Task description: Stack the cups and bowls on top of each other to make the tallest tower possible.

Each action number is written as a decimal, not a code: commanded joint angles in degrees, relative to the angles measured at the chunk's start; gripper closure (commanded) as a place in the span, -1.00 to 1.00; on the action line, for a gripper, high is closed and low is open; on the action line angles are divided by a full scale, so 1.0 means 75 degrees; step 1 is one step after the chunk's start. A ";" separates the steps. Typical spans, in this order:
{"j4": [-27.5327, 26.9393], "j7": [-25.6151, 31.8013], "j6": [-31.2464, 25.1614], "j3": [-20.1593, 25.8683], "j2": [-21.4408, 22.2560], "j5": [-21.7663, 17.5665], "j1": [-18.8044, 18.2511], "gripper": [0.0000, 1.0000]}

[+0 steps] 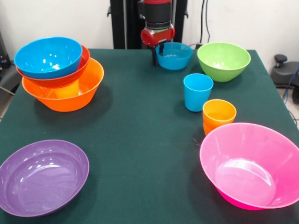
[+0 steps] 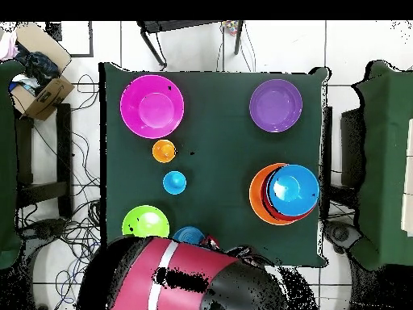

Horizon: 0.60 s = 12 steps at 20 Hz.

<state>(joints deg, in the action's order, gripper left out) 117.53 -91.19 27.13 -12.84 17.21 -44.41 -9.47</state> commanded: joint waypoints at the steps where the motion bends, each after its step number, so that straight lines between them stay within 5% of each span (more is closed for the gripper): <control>1: -0.0964 -0.0932 -0.0564 0.0890 0.0223 0.0033 -0.0108 1.00; 6: -0.0595 -0.0910 -0.1504 0.1378 0.1151 -0.0490 -0.0637 1.00; 12: 0.0400 -0.0252 -0.3407 0.3288 0.2867 -0.1080 -0.2489 1.00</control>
<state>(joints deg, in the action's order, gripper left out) 119.40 -91.53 17.34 -4.09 28.52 -48.76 -20.26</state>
